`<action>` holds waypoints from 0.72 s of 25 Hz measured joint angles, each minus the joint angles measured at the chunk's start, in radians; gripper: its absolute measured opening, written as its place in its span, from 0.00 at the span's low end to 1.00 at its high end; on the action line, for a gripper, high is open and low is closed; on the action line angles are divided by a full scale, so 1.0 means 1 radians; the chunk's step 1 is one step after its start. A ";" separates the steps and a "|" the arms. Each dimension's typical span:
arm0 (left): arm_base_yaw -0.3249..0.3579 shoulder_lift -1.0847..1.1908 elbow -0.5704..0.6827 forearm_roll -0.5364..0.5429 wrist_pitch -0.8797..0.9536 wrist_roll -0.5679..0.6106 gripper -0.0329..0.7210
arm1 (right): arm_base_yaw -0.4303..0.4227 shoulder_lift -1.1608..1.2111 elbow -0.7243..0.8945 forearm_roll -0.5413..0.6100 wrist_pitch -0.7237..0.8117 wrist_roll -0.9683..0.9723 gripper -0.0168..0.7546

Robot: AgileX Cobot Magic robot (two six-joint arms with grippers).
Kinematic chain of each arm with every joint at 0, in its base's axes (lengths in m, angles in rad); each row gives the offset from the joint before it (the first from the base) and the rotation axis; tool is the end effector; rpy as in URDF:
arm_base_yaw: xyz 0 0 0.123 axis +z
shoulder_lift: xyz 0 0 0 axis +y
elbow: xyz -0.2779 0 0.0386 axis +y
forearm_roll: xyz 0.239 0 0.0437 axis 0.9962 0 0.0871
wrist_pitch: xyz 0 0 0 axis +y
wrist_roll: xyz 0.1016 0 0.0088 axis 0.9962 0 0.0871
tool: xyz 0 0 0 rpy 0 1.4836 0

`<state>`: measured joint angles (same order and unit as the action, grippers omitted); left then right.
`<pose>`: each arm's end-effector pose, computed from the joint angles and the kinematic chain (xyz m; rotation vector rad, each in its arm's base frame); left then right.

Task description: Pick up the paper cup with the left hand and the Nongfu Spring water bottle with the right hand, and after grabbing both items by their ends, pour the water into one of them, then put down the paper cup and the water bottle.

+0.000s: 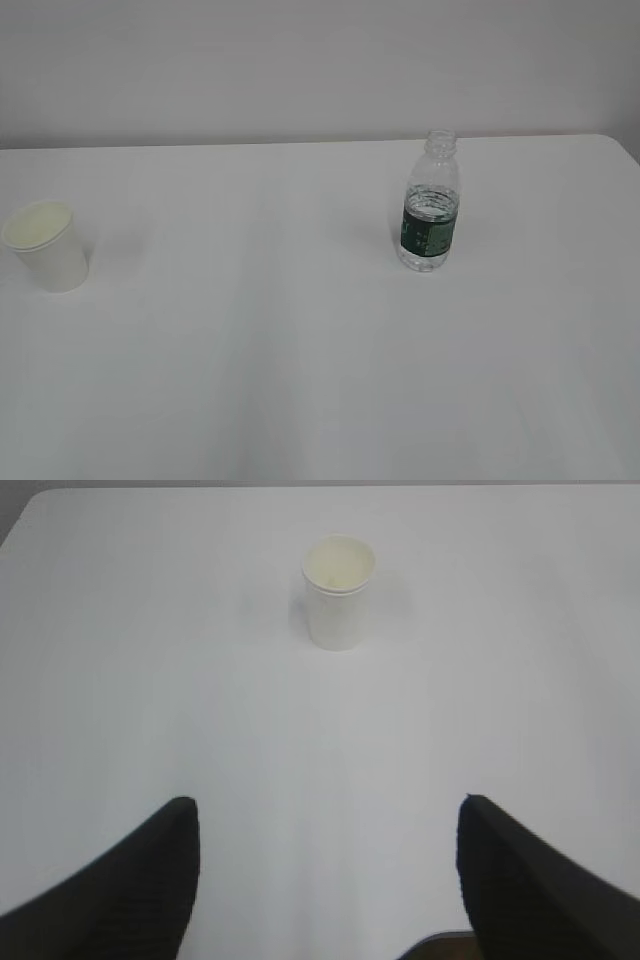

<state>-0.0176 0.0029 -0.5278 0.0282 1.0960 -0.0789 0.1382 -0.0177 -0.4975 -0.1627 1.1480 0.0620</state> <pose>-0.0026 0.0026 0.2725 -0.0653 2.0534 -0.0261 -0.0035 -0.0157 0.2605 -0.0626 2.1048 -0.0768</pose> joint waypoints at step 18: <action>0.000 0.000 0.000 0.000 0.000 0.000 0.82 | 0.000 0.000 0.000 0.000 0.000 0.000 0.78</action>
<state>-0.0176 0.0029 -0.5278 0.0282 1.0960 -0.0789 0.1382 -0.0177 -0.4975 -0.1627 1.1480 0.0620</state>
